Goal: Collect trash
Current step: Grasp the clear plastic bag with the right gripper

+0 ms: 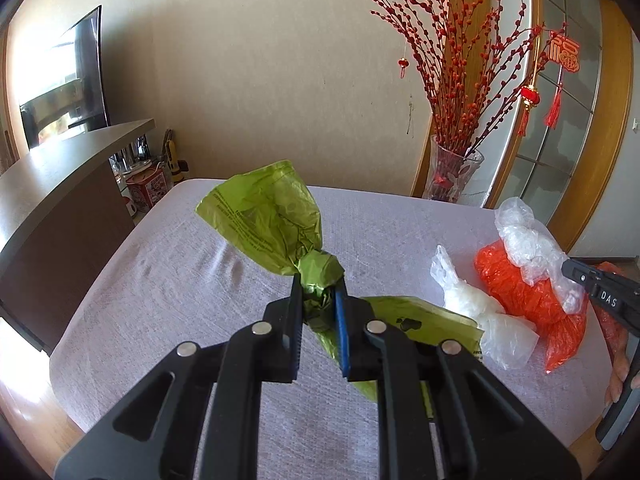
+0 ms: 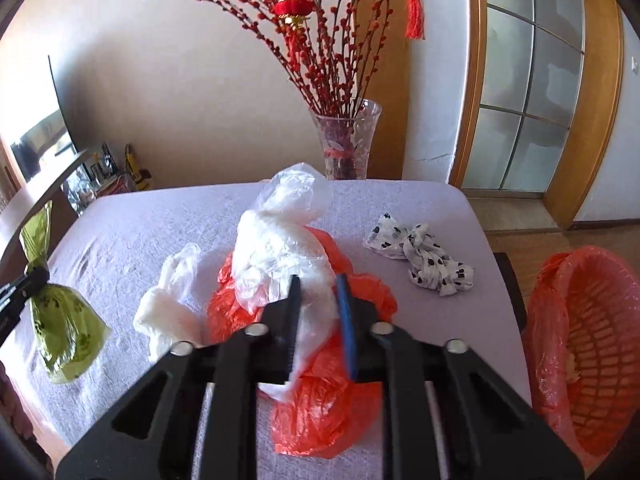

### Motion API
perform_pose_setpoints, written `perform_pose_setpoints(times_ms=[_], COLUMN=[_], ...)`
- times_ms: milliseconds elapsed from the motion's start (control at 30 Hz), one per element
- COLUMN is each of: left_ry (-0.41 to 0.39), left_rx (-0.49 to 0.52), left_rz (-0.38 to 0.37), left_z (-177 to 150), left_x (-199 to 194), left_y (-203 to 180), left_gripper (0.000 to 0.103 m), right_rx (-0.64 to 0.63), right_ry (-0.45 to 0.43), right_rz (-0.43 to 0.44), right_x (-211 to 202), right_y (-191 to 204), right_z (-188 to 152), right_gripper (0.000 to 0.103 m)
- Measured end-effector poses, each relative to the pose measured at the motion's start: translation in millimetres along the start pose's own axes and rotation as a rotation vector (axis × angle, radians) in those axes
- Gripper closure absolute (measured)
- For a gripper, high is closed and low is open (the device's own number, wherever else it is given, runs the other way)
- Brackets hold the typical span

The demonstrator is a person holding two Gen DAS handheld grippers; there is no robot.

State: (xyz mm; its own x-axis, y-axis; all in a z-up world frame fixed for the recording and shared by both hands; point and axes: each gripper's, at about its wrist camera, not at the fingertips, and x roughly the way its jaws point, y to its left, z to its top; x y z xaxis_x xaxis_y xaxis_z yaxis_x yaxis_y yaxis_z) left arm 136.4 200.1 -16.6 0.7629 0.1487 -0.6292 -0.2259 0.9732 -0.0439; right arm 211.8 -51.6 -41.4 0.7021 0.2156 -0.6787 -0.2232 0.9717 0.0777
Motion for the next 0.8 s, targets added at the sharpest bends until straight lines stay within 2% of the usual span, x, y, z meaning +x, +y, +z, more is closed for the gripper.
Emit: perform_pose_setpoints(times_ms=[400,800], left_ry=[-0.022,-0.055], left_rx=[0.022,0.103], left_rz=[-0.042,-0.119], left_z=[1.0,3.1], left_x=[-7.5,-23.3], left_y=[-12.3,-56.3], left_gripper=[0.088,0.088], right_rx=[0.094,0.145], right_ry=[-0.153,-0.256], right_rz=[0.044,-0.032], right_x=[-54.3,-96.7], right_y=[-22.7,-63.5], right_z=[-0.7,-6.3], right_gripper=[0.101,0.101])
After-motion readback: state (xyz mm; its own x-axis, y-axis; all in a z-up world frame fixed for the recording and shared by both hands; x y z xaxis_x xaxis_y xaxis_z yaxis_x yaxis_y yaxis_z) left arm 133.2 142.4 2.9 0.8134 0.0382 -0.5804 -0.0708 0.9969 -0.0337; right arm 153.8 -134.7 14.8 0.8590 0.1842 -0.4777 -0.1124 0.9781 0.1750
